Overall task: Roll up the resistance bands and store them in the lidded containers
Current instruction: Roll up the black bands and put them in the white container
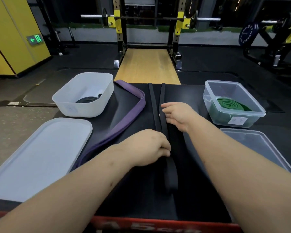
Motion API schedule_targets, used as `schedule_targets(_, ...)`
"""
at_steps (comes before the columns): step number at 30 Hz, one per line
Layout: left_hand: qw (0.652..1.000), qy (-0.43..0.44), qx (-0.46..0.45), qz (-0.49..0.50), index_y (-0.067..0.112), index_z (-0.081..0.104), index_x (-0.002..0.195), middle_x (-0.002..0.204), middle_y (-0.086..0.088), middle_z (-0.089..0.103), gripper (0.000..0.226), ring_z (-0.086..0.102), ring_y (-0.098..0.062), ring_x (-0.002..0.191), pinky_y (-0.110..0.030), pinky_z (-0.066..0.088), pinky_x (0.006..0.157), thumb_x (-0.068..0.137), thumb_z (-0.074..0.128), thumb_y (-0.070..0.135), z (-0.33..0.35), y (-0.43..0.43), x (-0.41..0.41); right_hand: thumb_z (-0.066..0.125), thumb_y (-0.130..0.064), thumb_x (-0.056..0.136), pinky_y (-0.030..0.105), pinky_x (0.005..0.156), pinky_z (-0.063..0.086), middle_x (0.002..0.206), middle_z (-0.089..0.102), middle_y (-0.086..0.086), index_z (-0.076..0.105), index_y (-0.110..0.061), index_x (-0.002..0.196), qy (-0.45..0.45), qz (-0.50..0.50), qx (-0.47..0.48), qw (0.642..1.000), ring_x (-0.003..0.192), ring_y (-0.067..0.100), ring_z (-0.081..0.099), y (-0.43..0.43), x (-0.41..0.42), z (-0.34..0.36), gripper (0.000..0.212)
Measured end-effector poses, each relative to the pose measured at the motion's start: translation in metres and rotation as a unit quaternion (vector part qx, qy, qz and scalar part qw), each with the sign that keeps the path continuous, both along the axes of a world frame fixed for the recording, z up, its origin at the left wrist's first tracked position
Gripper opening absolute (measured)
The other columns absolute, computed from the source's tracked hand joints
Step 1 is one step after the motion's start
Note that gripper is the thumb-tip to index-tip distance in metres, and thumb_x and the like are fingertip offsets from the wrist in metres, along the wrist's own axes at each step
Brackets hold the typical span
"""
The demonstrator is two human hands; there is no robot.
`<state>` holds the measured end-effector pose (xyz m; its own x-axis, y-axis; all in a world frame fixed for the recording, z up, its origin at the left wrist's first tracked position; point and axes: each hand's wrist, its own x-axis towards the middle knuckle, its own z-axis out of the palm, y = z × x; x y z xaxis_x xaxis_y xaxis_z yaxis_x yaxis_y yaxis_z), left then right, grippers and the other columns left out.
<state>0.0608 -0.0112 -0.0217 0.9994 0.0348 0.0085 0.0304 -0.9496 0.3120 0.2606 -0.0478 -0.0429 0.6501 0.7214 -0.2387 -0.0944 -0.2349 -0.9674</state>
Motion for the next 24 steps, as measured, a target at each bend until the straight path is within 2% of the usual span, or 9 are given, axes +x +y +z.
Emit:
schedule_targets(3,1.000,0.001,0.013,-0.011,0.023,0.073,0.108,0.111,0.008,0.065,0.015,0.049,-0.009,0.113,-0.029,0.037,0.103,0.098,0.065,0.029,-0.003,0.008,0.013,0.059,-0.001,0.098,0.040,0.106,0.052,0.133,0.064,0.016,0.065,-0.008,0.133,0.008,0.008,0.003,1.000,0.130,0.031,0.059,0.001,0.001,0.002,0.036)
schedule_targets(4,1.000,-0.003,0.024,-0.008,0.024,0.070,0.111,0.116,0.008,0.061,0.018,0.045,-0.010,0.117,-0.030,0.035,0.105,0.096,0.067,0.034,-0.004,0.011,0.014,0.059,-0.002,0.099,0.038,0.106,0.052,0.133,0.063,0.015,0.065,-0.008,0.134,0.015,0.008,0.009,1.000,0.130,0.031,0.058,0.001,0.002,0.003,0.036)
schedule_targets(7,0.998,0.003,0.047,0.040,0.035,0.059,0.128,0.145,0.008,0.041,0.052,0.025,-0.011,0.141,-0.031,0.020,0.118,0.085,0.069,0.062,-0.010,0.026,0.018,0.057,-0.003,0.102,0.037,0.110,0.048,0.138,0.060,0.016,0.062,-0.006,0.137,0.036,-0.006,0.028,0.999,0.134,0.030,0.054,0.006,0.009,0.006,0.036)
schedule_targets(10,0.997,0.042,0.028,0.051,0.040,0.053,0.128,0.162,0.005,0.025,0.061,0.007,-0.011,0.154,-0.042,0.005,0.127,0.078,0.068,0.072,-0.011,0.034,0.024,0.056,-0.006,0.102,0.043,0.118,0.042,0.148,0.053,0.020,0.059,-0.005,0.141,0.067,-0.014,0.046,0.997,0.137,0.032,0.053,0.020,0.020,0.002,0.039)
schedule_targets(13,0.996,0.056,0.017,0.063,0.039,0.051,0.127,0.162,0.011,0.028,0.063,0.005,-0.013,0.156,-0.051,0.004,0.126,0.077,0.069,0.072,-0.010,0.035,0.028,0.055,-0.006,0.102,0.049,0.115,0.045,0.145,0.056,0.020,0.058,-0.004,0.140,0.095,-0.023,0.066,0.993,0.125,0.030,0.062,0.038,0.031,-0.001,0.038)
schedule_targets(17,0.994,0.065,0.005,0.084,0.041,0.041,0.145,0.166,0.016,0.020,0.082,0.002,-0.011,0.156,-0.054,0.000,0.126,0.075,0.068,0.075,-0.011,0.038,0.026,0.049,-0.002,0.104,0.042,0.107,0.052,0.121,0.066,0.009,0.062,-0.011,0.129,0.057,0.005,0.116,0.992,0.109,0.021,0.065,0.067,0.035,0.025,0.030)
schedule_targets(19,0.994,0.059,0.005,0.088,0.039,0.040,0.147,0.166,0.015,0.019,0.084,0.002,-0.006,0.155,-0.053,0.000,0.126,0.076,0.068,0.074,-0.012,0.037,0.025,0.047,0.002,0.103,0.040,0.101,0.053,0.116,0.066,0.010,0.061,-0.010,0.131,0.046,0.026,0.147,0.988,0.107,0.022,0.066,0.079,0.035,0.027,0.034)
schedule_targets(22,0.994,0.058,-0.007,0.092,0.039,0.042,0.147,0.165,0.015,0.020,0.083,0.001,-0.005,0.155,-0.054,0.001,0.126,0.076,0.068,0.073,-0.014,0.035,0.023,0.048,0.012,0.097,0.038,0.096,0.058,0.121,0.064,0.020,0.061,0.000,0.135,0.019,0.016,0.086,0.996,0.104,0.027,0.067,0.086,0.037,0.006,0.042)
schedule_targets(24,0.994,0.062,-0.008,0.091,0.039,0.041,0.147,0.166,0.015,0.020,0.083,0.000,-0.005,0.155,-0.055,0.001,0.126,0.077,0.067,0.074,-0.014,0.035,0.023,0.048,0.013,0.095,0.039,0.097,0.059,0.126,0.063,0.021,0.062,0.000,0.135,0.012,-0.012,0.046,0.999,0.108,0.027,0.069,0.091,0.044,-0.002,0.045)
